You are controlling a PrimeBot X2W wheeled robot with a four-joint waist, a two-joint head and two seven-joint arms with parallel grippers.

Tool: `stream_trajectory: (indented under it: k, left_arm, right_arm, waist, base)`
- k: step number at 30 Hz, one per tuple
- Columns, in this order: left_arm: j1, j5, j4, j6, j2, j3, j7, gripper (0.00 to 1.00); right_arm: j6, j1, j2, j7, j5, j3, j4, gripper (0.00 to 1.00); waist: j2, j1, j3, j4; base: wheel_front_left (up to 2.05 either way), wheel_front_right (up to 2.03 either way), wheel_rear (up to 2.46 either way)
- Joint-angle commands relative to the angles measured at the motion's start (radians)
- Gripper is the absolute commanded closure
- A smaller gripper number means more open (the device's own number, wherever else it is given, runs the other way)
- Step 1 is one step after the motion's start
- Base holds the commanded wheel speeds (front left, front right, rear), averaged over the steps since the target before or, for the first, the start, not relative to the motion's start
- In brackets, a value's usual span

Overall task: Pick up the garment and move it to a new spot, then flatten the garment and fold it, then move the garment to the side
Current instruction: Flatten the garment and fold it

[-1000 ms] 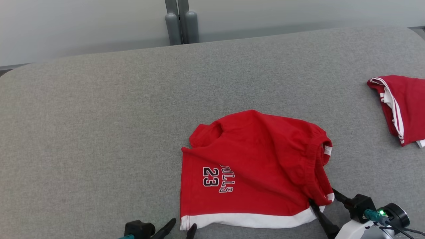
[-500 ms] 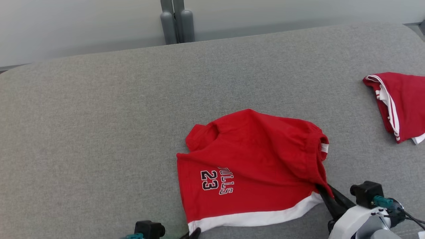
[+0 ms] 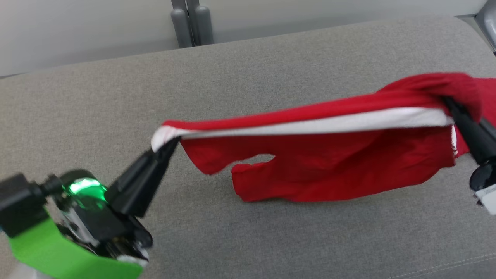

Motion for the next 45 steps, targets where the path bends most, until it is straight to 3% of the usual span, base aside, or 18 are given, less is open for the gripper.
stream_trajectory:
  k: [1,6,11,13,17,22,27,35,40,45]
  left_arm:
    - [-0.076,-0.016,-0.004,0.016,0.028,0.042,0.021,1.00]
    - [-0.441,-0.081,0.131,0.074,0.023,0.121,0.143,1.00]
    - [-0.867,-0.026,0.400,0.103,-0.033,0.108,0.201,1.00]
    - [-1.053,0.034,0.548,0.106,-0.062,0.105,0.179,1.00]
    - [-1.297,0.114,0.813,0.090,-0.122,0.118,0.051,1.00]
    - [-1.401,0.190,1.011,0.014,-0.160,0.080,-0.108,1.00]
    - [-1.238,0.216,1.044,-0.031,-0.159,-0.021,-0.219,1.00]
    - [-0.676,0.250,0.835,-0.033,-0.112,-0.134,-0.255,1.00]
    - [-0.328,0.258,0.702,0.006,-0.128,-0.115,-0.256,1.00]
    - [-0.042,0.249,0.560,0.089,-0.133,-0.039,-0.257,1.00]
  right_arm:
    - [-0.002,-0.058,0.016,0.066,0.022,-0.041,-0.010,1.00]
    - [-0.004,-0.387,0.125,0.346,-0.013,-0.160,0.099,1.00]
    - [-0.005,-0.849,0.318,0.516,-0.247,-0.210,0.303,1.00]
    - [-0.004,-1.065,0.388,0.508,-0.404,-0.239,0.398,1.00]
    - [-0.009,-1.340,0.433,0.374,-0.582,-0.280,0.581,1.00]
    - [-0.009,-1.455,0.438,0.204,-0.569,-0.235,0.788,1.00]
    - [-0.005,-1.291,0.445,0.138,-0.518,-0.145,0.853,1.00]
    - [-0.003,-0.721,0.376,0.215,-0.322,-0.110,0.691,1.00]
    - [-0.009,-0.321,0.395,0.292,-0.191,-0.129,0.546,1.00]
    - [-0.009,-0.026,0.407,0.325,-0.130,-0.141,0.382,1.00]
  waist:
    - [-0.0001,0.0000,0.051,0.012]
    - [-0.0001,0.0000,0.186,0.047]
    - [-0.0001,0.0000,0.350,0.075]
    - [-0.0001,0.0000,0.422,0.086]
    - [-0.0001,0.0000,0.512,0.109]
    - [-0.0001,0.0000,0.564,0.130]
    - [-0.0001,0.0000,0.551,0.139]
    - [-0.0001,0.0000,0.412,0.164]
    - [-0.0001,0.0000,0.283,0.178]
    - [-0.0001,0.0000,0.159,0.178]
  base:
    - [0.00,0.00,0.00]
    - [0.00,0.00,0.00]
    - [0.00,0.00,0.00]
    - [0.00,0.00,0.00]
    - [0.00,0.00,0.00]
    - [0.00,0.00,0.00]
    - [0.00,0.00,0.00]
    - [0.00,0.00,0.00]
    - [0.00,0.00,0.00]
    - [0.00,0.00,0.00]
